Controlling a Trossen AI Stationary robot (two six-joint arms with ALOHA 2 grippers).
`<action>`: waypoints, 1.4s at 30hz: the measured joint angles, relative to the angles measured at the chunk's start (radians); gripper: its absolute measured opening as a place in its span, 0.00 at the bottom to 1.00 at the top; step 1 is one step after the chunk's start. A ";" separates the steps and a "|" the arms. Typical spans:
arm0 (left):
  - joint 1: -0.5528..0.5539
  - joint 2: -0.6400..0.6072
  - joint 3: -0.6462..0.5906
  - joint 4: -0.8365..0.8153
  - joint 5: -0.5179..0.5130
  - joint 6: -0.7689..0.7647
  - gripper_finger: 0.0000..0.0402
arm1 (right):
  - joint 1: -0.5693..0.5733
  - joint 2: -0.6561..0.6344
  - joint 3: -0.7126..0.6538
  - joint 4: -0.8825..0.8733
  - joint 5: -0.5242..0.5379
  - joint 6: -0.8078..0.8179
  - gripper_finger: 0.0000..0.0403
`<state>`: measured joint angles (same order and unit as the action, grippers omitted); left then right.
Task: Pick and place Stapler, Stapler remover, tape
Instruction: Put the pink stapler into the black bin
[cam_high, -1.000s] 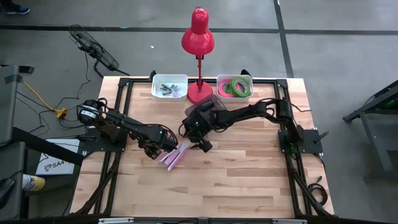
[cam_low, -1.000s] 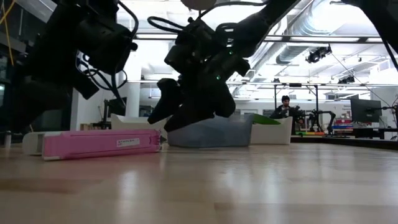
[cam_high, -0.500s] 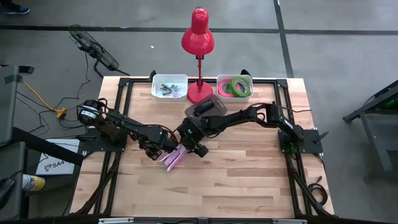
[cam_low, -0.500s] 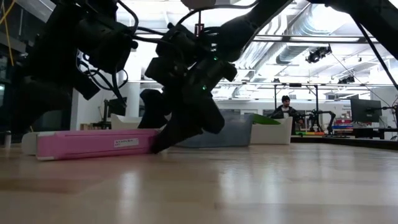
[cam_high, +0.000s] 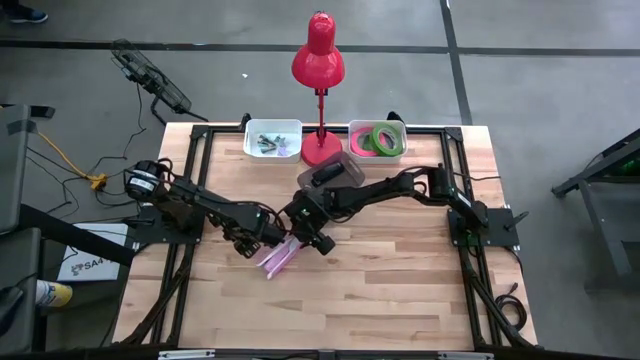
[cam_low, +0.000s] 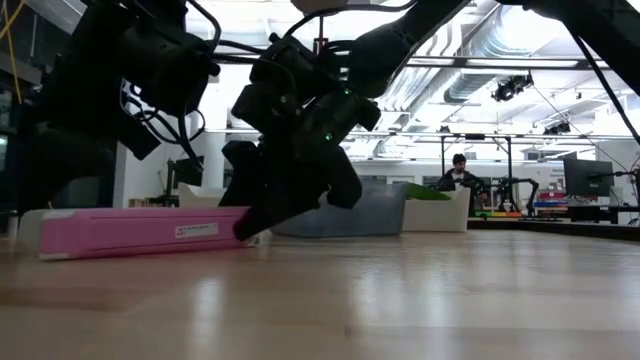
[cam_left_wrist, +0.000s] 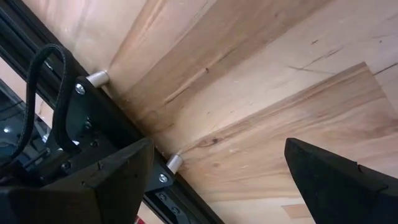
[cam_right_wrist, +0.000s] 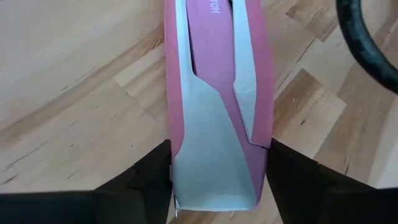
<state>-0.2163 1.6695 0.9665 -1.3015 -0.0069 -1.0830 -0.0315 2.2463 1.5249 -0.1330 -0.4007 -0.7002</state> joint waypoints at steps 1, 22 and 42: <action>-0.001 0.000 0.000 0.000 0.000 -0.003 0.89 | 0.000 0.000 0.000 0.000 0.000 0.004 0.51; -0.003 0.000 0.000 -0.002 -0.002 0.001 0.89 | 0.000 -0.002 0.000 -0.042 0.103 0.055 0.51; -0.003 0.000 0.002 -0.010 -0.029 0.054 0.89 | 0.027 -0.074 -0.002 -0.261 0.247 0.094 0.49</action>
<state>-0.2192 1.6699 0.9680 -1.3111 -0.0364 -1.0286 -0.0040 2.1720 1.5230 -0.3942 -0.1537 -0.6060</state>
